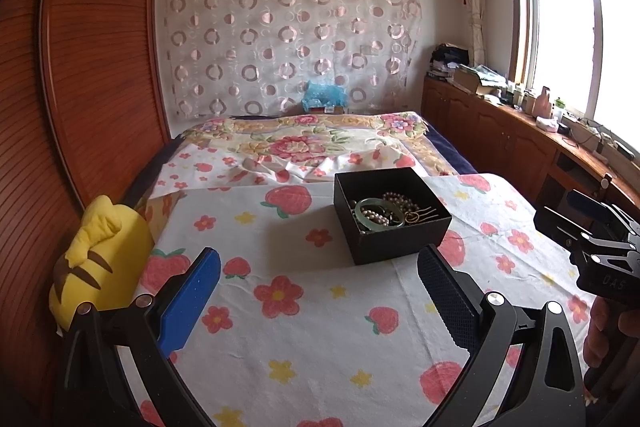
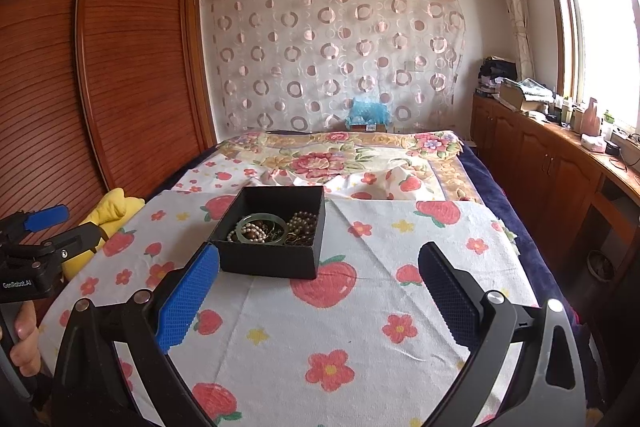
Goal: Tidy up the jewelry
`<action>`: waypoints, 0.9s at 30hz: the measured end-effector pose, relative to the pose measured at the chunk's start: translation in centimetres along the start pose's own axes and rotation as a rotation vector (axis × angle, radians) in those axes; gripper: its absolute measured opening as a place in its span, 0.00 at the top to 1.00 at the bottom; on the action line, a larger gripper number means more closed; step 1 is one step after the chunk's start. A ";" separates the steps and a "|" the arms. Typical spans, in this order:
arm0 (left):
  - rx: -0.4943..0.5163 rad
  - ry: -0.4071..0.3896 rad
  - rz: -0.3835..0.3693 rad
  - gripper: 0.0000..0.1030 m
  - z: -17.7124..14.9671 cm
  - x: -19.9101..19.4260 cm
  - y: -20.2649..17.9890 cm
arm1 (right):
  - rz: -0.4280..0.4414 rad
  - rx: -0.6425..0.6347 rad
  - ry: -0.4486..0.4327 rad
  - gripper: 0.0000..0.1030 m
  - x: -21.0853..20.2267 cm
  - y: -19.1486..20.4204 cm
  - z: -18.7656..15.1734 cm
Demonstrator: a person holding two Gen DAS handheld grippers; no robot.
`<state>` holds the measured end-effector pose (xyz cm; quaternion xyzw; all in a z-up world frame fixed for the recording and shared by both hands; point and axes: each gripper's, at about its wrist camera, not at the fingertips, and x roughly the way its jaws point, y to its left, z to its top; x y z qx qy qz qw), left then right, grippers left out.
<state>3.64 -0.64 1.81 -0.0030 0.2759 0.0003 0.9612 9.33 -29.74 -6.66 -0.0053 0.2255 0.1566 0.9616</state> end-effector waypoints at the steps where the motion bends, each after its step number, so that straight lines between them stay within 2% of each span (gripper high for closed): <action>1: 0.000 0.000 -0.001 0.07 0.0 0.1 0.0 | -0.001 -0.001 0.000 0.02 0.0 0.0 0.1; 27: -0.003 -0.002 -0.002 0.07 -0.1 0.0 0.0 | -0.003 0.001 0.000 0.02 0.0 0.0 -0.1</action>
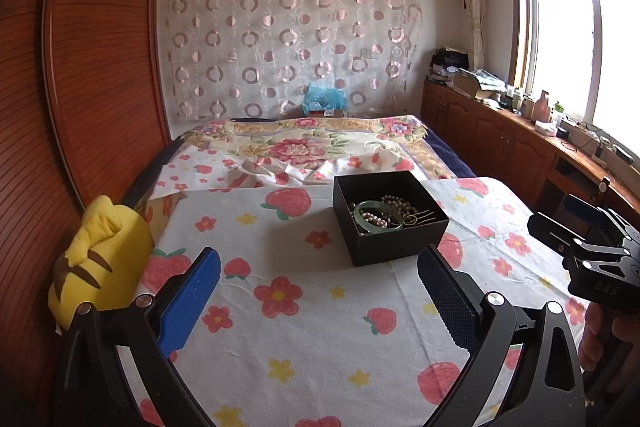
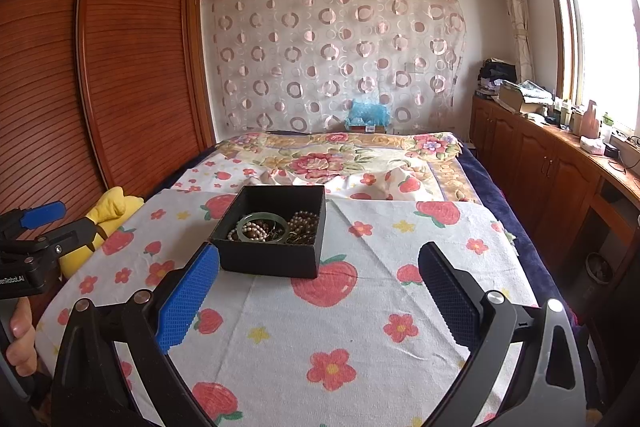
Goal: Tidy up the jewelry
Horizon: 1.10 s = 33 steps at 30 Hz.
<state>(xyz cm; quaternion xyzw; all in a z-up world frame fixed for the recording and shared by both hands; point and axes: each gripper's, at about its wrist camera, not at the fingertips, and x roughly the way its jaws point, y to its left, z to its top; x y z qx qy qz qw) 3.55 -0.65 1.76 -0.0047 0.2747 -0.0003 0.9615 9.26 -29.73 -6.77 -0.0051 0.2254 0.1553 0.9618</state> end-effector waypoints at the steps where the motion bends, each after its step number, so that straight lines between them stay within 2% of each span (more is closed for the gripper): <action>1: 0.000 -0.001 -0.001 0.07 0.1 -0.1 -0.1 | 0.000 -0.001 0.001 0.02 0.0 0.0 0.0; 33: -0.001 -0.005 -0.003 0.07 0.3 -0.2 -0.7 | 0.001 -0.003 0.000 0.02 0.0 0.1 0.0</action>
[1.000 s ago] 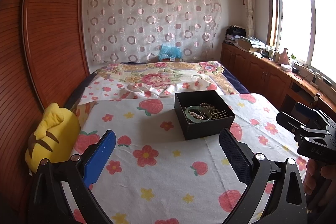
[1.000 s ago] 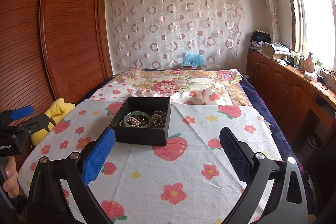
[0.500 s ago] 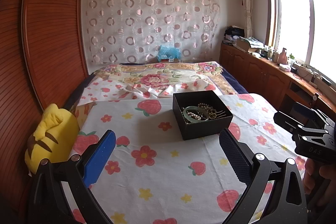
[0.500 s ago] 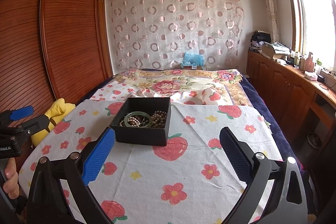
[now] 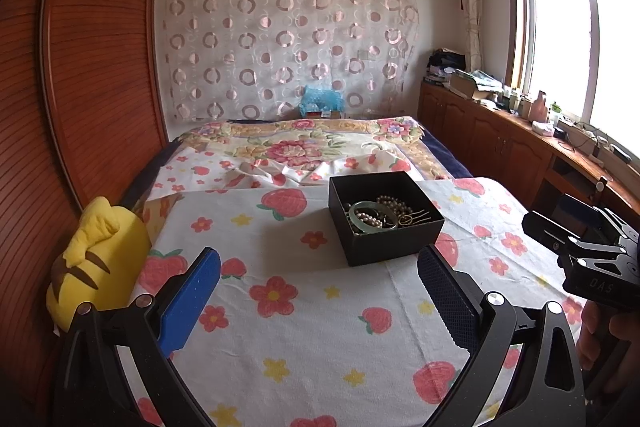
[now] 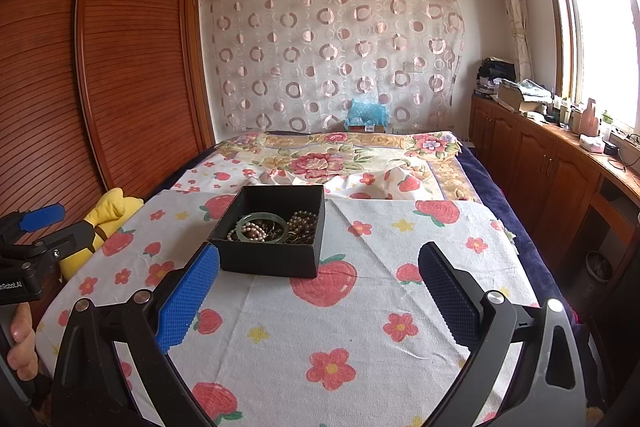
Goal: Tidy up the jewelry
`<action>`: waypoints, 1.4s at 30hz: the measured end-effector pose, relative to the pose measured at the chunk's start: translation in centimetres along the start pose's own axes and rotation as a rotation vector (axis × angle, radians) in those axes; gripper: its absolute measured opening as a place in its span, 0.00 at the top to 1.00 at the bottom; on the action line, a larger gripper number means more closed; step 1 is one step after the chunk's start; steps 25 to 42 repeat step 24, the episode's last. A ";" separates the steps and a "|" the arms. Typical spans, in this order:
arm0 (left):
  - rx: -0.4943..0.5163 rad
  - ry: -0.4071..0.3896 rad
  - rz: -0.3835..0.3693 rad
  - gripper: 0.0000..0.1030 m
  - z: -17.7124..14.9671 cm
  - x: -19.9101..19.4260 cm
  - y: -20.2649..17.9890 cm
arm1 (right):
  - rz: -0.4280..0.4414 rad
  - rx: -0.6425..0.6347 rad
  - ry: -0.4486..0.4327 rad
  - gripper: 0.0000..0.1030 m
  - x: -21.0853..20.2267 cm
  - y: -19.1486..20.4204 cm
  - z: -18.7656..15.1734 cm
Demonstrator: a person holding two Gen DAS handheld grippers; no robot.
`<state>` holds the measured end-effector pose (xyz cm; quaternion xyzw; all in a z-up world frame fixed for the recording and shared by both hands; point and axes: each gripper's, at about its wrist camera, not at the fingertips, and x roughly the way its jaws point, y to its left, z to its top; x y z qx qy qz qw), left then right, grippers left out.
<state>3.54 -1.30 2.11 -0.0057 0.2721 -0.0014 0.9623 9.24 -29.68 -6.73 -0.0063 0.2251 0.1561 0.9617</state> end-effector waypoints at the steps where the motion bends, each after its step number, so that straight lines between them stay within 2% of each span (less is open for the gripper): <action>1: -0.001 0.000 0.001 0.07 0.0 -0.1 -0.2 | 0.000 0.000 0.000 0.03 0.1 0.0 -0.1; 42: 0.005 0.005 0.000 0.07 0.2 0.0 -0.8 | 0.001 0.002 0.001 0.02 0.1 0.0 -0.1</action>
